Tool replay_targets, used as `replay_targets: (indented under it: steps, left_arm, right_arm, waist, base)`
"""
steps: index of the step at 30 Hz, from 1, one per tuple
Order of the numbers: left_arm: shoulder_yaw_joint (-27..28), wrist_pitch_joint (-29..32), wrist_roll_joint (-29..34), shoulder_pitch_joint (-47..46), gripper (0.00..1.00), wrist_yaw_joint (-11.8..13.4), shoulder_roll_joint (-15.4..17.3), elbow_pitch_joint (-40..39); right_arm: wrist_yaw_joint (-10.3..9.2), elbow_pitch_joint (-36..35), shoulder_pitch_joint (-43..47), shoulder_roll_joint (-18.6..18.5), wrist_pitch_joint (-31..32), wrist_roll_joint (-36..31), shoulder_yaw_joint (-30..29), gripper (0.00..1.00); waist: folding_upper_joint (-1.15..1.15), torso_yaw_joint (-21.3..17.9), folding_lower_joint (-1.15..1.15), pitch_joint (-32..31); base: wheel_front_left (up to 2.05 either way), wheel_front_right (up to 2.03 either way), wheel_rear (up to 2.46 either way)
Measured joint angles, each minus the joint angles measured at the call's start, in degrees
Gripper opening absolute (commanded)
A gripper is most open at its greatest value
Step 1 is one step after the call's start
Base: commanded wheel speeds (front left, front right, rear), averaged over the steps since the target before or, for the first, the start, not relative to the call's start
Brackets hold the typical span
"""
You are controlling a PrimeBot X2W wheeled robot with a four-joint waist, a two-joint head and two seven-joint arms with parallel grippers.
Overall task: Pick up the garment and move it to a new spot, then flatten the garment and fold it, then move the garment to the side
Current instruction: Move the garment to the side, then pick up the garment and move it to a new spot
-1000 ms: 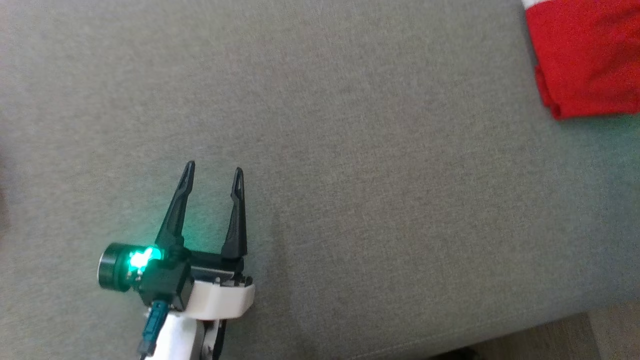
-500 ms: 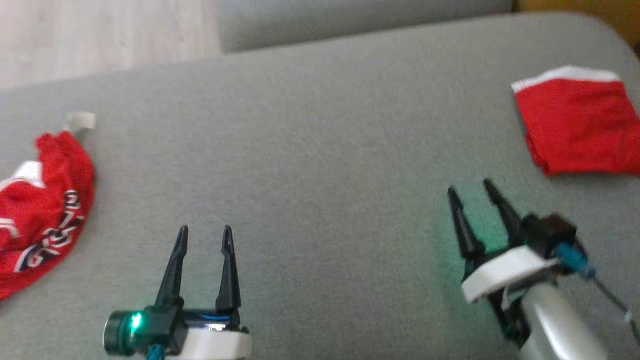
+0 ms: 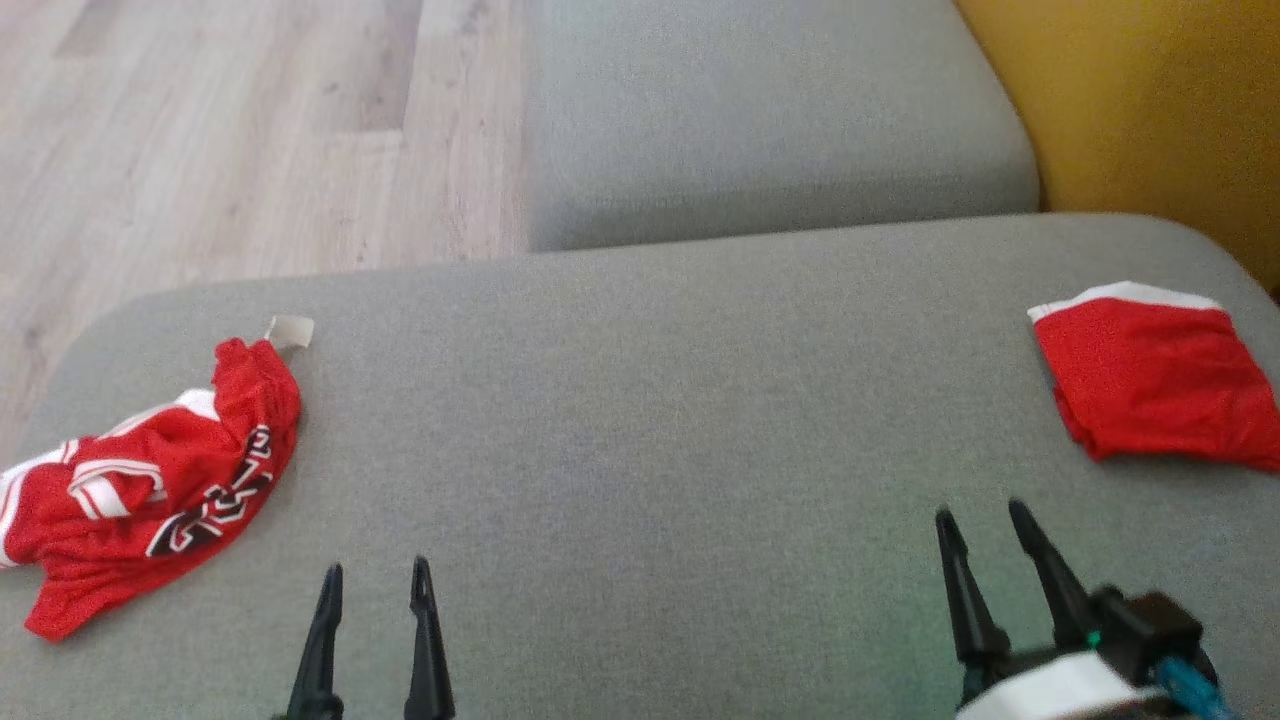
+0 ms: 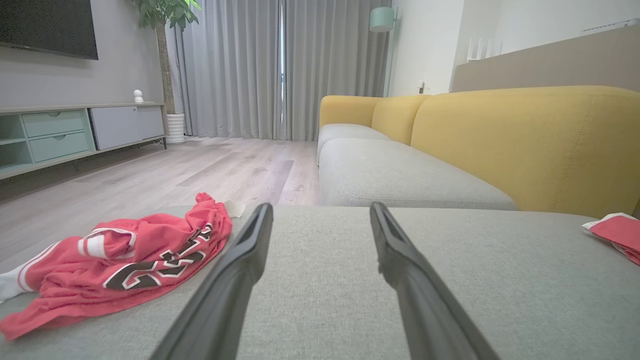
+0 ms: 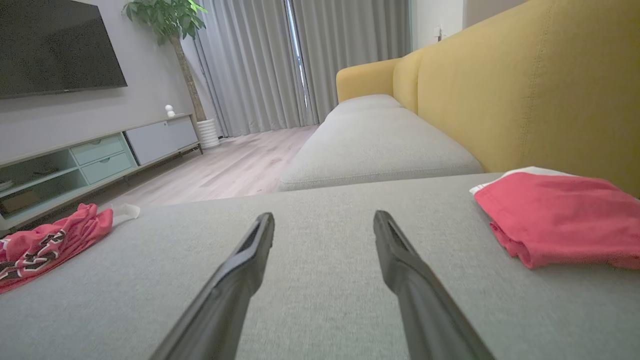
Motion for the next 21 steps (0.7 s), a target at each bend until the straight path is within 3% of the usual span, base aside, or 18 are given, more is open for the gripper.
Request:
replay_targets:
  steps: [21]
  left_arm:
    - [1.6,0.0,0.0,3.5,1.00,-0.5,0.1,0.0]
  right_arm:
    - [0.00,-0.1,5.0,0.4,0.0,-0.3,-0.9,1.00]
  waist:
    - [0.00,0.9,0.02,-3.9]
  base:
    - [0.00,0.00,0.00]
